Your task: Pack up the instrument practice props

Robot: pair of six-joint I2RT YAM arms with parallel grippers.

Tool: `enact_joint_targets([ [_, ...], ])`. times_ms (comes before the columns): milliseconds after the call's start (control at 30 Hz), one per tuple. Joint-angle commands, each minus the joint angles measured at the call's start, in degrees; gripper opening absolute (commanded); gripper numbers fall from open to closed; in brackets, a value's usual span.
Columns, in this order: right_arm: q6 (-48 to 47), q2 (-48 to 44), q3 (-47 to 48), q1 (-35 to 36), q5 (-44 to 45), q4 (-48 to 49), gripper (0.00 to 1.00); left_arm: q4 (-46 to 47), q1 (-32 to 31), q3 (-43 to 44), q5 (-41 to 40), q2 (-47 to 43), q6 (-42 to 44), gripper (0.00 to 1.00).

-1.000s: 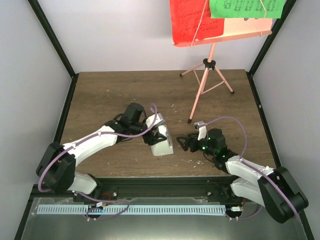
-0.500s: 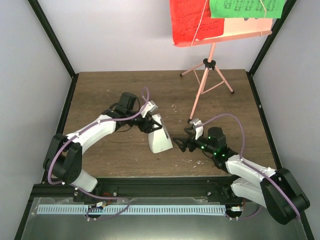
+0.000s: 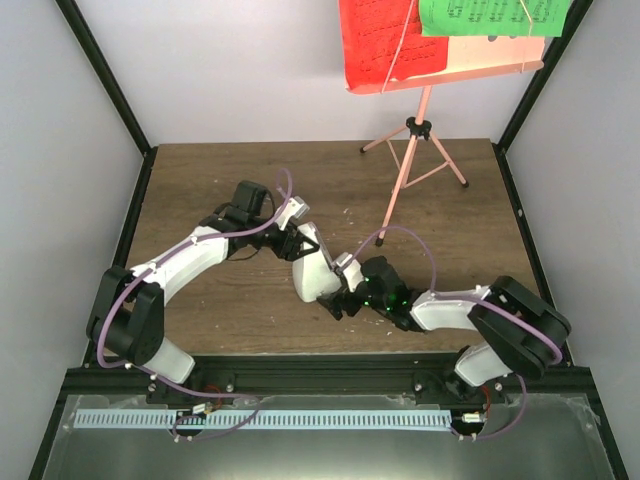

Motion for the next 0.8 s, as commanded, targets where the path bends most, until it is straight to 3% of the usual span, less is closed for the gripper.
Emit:
enact_joint_targets([
  [0,-2.3,4.0,4.3,1.8,6.6,-2.3,1.0,-0.5,0.1,1.3,1.3,0.7,0.3,0.58],
  [300,-1.2,6.0,5.4,2.4,10.2,-2.8,0.98,-0.6,0.1,1.3,1.8,0.8,0.3,0.58],
  [633,-0.9,5.1,4.7,2.4,9.3,-1.9,0.65,-0.7,0.1,1.1,2.4,0.9,0.5,0.57],
  [767,-0.8,4.9,4.5,2.3,8.9,-1.5,0.61,-0.9,0.1,1.2,2.8,0.8,0.7,0.56],
])
